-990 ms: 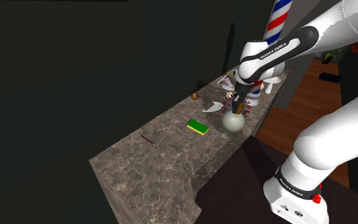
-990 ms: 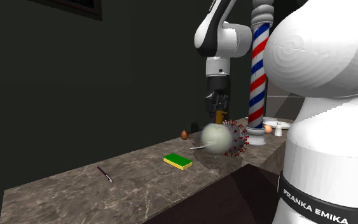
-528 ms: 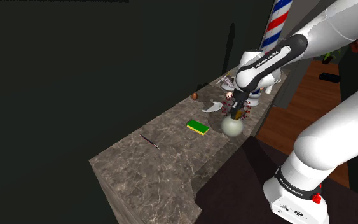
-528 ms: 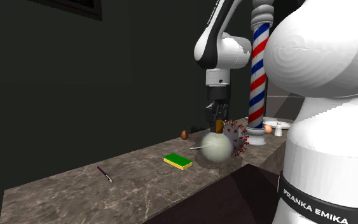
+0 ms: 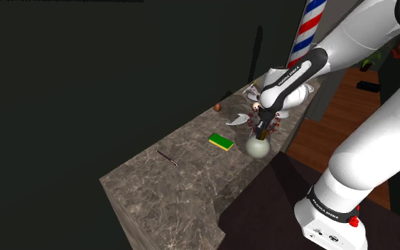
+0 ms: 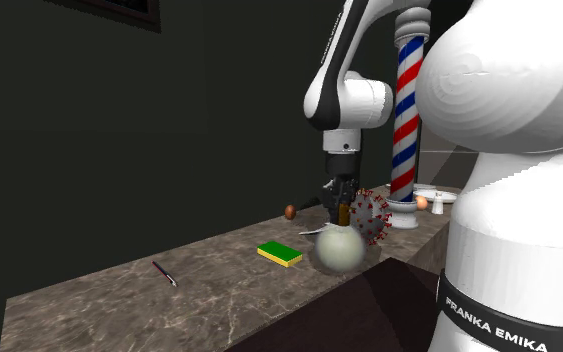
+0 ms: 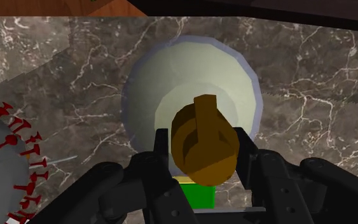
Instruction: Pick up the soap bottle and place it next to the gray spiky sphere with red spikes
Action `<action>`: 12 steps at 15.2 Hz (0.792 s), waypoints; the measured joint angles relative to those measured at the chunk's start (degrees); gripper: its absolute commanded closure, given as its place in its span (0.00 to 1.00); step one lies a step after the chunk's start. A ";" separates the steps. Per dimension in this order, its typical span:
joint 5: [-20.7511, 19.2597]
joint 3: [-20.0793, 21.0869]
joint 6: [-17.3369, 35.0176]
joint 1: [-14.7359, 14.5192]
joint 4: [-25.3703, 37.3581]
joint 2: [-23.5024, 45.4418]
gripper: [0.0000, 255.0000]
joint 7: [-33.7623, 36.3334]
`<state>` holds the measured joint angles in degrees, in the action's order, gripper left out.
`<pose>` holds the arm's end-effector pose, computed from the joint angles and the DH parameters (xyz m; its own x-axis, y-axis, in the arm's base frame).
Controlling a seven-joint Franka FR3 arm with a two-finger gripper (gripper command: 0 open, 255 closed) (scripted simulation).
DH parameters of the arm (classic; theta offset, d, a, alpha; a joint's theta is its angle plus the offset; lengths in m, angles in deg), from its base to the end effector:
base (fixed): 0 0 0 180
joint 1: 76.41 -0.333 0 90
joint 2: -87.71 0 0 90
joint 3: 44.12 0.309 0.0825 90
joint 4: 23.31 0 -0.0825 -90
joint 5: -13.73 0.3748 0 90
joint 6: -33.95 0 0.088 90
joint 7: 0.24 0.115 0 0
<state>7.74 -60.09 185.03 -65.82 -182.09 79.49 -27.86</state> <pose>0.3446 -0.1649 0.2486 0.9937 0.1123 -0.0011 0.1123 -0.9936 0.0126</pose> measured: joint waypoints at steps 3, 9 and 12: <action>1.24 -0.24 3.21 -0.42 -0.13 3.13 1.00 -0.88; 2.39 -0.26 5.67 -0.76 -0.30 5.45 1.00 -1.57; 2.43 -0.26 5.74 -0.77 -0.30 5.51 0.00 -1.59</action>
<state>10.17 -60.34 190.77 -66.59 -182.39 85.00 -29.45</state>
